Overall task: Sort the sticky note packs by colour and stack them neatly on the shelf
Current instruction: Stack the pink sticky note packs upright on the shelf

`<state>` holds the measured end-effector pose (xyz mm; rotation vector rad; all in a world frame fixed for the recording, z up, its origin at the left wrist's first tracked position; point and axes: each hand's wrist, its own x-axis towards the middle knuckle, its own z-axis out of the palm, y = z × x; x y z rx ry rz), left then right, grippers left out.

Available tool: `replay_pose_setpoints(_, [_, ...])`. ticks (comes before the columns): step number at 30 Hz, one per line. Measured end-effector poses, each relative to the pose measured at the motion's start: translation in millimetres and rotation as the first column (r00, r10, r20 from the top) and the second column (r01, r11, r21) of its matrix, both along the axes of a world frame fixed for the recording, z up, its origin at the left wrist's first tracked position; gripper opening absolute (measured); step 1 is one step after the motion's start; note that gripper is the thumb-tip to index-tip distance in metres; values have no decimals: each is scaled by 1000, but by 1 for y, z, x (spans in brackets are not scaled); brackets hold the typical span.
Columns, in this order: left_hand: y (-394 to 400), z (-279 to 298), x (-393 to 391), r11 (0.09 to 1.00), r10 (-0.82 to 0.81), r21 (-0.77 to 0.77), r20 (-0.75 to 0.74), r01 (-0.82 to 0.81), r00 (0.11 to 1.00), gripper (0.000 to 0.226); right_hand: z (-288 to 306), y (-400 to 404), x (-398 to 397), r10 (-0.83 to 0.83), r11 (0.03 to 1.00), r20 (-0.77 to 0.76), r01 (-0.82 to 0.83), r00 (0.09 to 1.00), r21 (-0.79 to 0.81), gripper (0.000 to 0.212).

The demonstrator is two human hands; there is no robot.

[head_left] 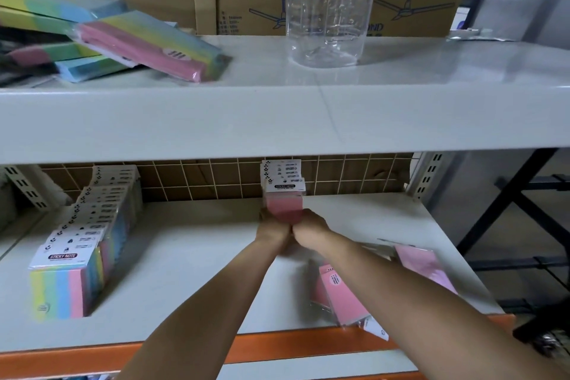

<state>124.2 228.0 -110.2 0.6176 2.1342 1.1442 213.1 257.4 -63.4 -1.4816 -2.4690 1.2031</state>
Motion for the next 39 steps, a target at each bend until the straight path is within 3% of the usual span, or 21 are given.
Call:
replay_pose_setpoints(2, [1,-1,-3,1000,-17,10,11,17,1000,57,-2,2,-1,-2,1000,8,2,1000,-7,32])
replay_pose_setpoints(5, [-8,10,-1,999,-38,5,-25,38,999,33,-9,2,-5,-32,999,-16,32,999,-37,39])
replay_pose_setpoints(7, [-10,10,-1,999,-41,13,-27,42,999,30,-12,2,-6,-27,999,-18,27,999,-28,45])
replay_pose_setpoints(12, [3,-25,-21,999,-50,21,7,50,999,69,-3,3,-1,11,1000,9,-11,1000,-18,32])
replay_pose_setpoints(16, [-13,2,-5,994,-101,-41,-105,97,989,54,2,4,4,-27,999,23,28,999,-35,34])
replay_pose_setpoints(22, [-20,27,10,979,-110,-190,-210,70,972,78,8,1,11,-79,995,-3,79,997,-61,46])
replay_pose_setpoints(27, [-27,37,27,980,-102,-192,-248,54,963,64,22,-6,25,-55,998,-31,55,998,-10,51])
replay_pose_setpoints(32, [-35,49,52,981,-140,-165,-226,103,964,39,34,-9,42,16,999,6,-16,1000,41,40])
replay_pose_setpoints(39, [-50,62,83,964,-222,-188,-196,185,955,38,48,-5,78,2,996,-11,-1,1000,93,30])
